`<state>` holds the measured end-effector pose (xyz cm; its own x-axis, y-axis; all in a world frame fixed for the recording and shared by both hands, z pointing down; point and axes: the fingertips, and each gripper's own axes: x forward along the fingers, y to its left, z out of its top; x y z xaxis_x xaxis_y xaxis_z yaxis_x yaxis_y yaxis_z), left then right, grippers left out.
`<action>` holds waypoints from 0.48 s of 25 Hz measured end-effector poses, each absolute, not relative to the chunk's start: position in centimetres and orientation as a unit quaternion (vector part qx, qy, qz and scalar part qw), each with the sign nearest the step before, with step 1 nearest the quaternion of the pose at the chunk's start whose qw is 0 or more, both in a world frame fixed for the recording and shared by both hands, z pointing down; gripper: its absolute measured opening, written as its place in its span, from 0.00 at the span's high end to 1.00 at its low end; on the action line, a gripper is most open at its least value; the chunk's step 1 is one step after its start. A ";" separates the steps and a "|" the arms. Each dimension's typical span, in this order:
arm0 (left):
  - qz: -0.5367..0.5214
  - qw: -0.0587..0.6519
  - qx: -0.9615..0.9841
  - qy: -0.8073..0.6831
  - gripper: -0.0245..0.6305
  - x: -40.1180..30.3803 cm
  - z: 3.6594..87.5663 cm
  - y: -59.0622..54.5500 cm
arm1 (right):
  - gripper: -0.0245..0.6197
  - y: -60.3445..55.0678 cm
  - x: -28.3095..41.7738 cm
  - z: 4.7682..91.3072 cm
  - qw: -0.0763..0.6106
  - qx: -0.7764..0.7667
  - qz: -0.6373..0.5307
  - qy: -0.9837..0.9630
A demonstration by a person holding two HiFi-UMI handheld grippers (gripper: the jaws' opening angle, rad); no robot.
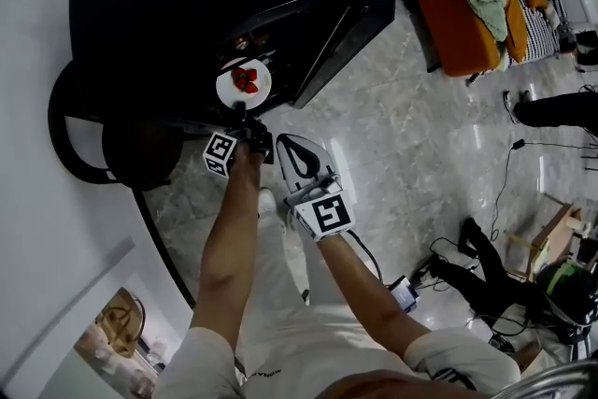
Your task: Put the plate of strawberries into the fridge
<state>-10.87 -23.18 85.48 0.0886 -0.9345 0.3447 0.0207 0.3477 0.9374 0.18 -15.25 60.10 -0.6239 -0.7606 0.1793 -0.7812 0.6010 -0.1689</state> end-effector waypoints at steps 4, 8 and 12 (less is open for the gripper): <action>-0.394 0.608 0.411 -0.553 0.94 -10.9 85.6 -23.6 | 0.94 -15.2 0.3 60.0 0.045 0.433 0.116 -0.893; -0.394 0.604 0.407 -0.560 0.94 -10.7 86.1 -24.0 | 0.94 -15.3 0.6 60.3 0.052 0.433 0.116 -0.892; -0.403 0.599 0.404 -0.562 0.94 -10.8 86.2 -24.4 | 0.94 -15.3 0.8 60.4 0.056 0.433 0.115 -0.892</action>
